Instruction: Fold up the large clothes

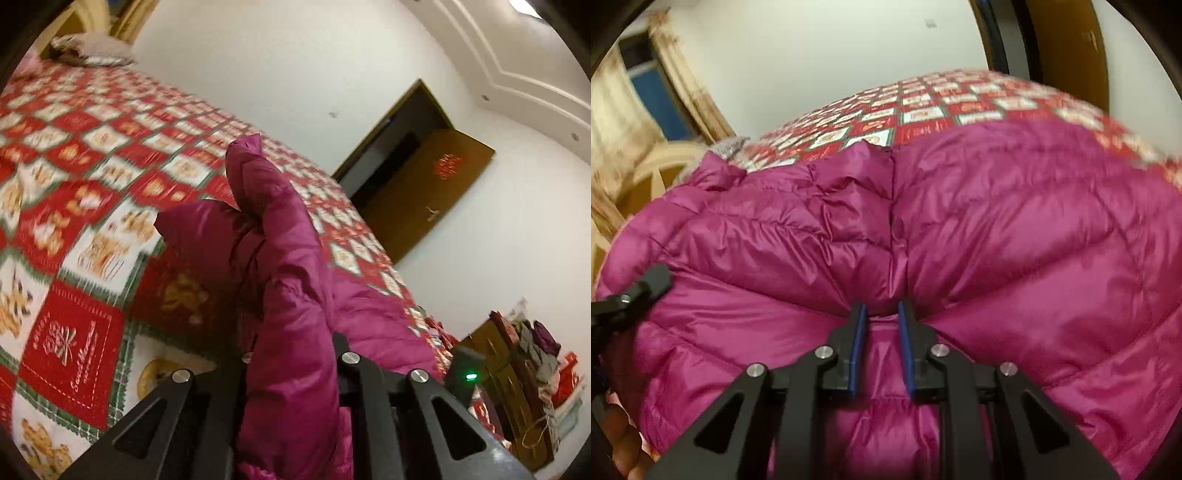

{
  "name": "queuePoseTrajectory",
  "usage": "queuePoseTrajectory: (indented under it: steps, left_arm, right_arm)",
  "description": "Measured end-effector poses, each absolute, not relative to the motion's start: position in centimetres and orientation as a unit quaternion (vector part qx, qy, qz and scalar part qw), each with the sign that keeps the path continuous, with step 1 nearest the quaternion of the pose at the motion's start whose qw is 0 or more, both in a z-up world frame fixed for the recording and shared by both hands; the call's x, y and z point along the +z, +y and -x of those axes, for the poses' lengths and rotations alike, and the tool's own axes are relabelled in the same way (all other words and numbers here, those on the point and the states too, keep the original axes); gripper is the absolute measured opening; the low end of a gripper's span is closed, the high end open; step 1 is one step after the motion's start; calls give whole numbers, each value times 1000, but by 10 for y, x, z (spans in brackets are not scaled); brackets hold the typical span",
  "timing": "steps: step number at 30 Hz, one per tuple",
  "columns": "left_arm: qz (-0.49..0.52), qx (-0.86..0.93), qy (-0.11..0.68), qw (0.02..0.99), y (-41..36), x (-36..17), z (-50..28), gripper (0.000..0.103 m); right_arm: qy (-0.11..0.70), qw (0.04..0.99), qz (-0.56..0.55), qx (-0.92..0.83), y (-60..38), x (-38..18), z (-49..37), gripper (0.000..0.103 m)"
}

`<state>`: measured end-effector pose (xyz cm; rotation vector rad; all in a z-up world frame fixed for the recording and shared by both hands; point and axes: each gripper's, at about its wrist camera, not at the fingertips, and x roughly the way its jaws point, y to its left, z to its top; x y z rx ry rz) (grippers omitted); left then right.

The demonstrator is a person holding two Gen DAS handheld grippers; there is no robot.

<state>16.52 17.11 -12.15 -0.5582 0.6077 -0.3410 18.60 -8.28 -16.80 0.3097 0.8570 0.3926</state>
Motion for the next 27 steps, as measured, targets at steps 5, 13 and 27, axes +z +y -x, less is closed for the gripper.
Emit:
queuePoseTrajectory:
  steps: [5,13,27]
  left_arm:
    - [241,-173,279,913,172,-84,-145,11]
    - [131,-139,260,947,180,-47,-121,11]
    - [-6,-172,280,945,80,-75,-122,11]
  right_arm:
    - [438,845,-198,233,-58,-167,-166,20]
    - [466,729,-284,412,21,-167,-129,16]
    - [376,843,-274,271,-144,-128,-112,17]
